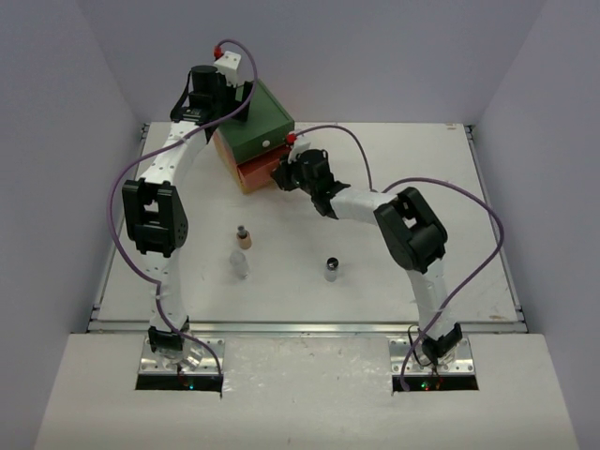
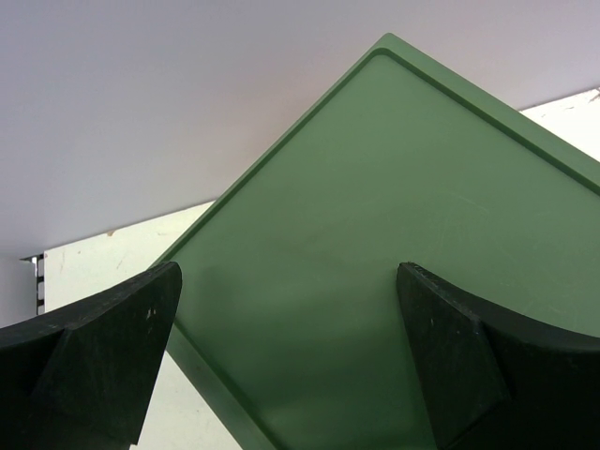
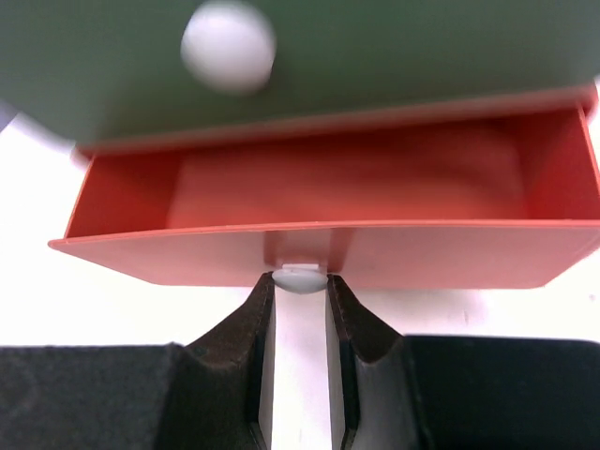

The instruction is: Organize the makeup

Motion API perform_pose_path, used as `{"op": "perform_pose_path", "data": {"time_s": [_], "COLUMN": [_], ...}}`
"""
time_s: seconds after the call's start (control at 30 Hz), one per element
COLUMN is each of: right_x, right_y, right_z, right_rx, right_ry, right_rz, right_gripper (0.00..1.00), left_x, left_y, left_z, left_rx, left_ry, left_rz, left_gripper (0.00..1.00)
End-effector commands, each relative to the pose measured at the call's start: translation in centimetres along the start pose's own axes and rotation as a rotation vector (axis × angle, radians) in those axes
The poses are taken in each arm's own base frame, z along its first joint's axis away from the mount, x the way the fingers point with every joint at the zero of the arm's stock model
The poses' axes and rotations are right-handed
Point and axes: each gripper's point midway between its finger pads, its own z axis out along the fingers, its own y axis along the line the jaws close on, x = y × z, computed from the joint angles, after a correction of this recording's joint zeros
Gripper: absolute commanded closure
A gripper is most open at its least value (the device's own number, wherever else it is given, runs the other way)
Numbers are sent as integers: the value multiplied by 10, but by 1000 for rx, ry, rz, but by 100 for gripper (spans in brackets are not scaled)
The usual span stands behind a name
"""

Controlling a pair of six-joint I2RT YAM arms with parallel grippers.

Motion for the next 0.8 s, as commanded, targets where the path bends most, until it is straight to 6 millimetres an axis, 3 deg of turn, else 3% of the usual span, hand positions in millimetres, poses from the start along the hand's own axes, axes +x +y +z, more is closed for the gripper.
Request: {"op": "perform_pose_path", "data": {"time_s": [0.0,0.03,0.1,0.17,0.2,0.3,0.47,0.5,0.57,0.6,0.63,0.7,0.77], "right_x": [-36,-22,-19,-1,1,-3,-24,-26,-52,-46,-63,-62,-46], "right_y": [25,26,30,34,36,42,51,52,59,57,53,39,22], "right_z": [-50,-60,-76,-92,-95,-96,-108,-114,-138,-142,-160,-178,-197], "right_rx": [-59,-62,-73,-89,-101,-129,-148,-152,-160,-151,-108,-18,54], "right_ry": [-76,-49,-34,15,30,57,90,102,90,130,140,211,291], "right_rz": [-66,-68,-76,-100,-110,-134,-151,-156,-176,-178,-173,-134,-84], "right_gripper": [100,100,100,100,91,49,5,2,1,1,1,1,1], "left_x": [48,48,48,49,49,49,50,50,51,50,50,47,47], "left_y": [-5,-5,-5,-5,-6,-7,-6,-6,-7,-6,-6,-5,-6], "left_z": [10,10,11,12,12,11,9,9,8,8,8,7,7], "left_rx": [12,12,11,14,15,18,16,15,19,17,17,16,18], "left_ry": [133,133,132,134,134,135,142,142,144,143,140,135,135], "left_rz": [16,15,14,10,9,8,14,14,13,11,12,9,7], "left_gripper": [0,0,0,0,0,0,0,0,0,0,0,0,0]}}
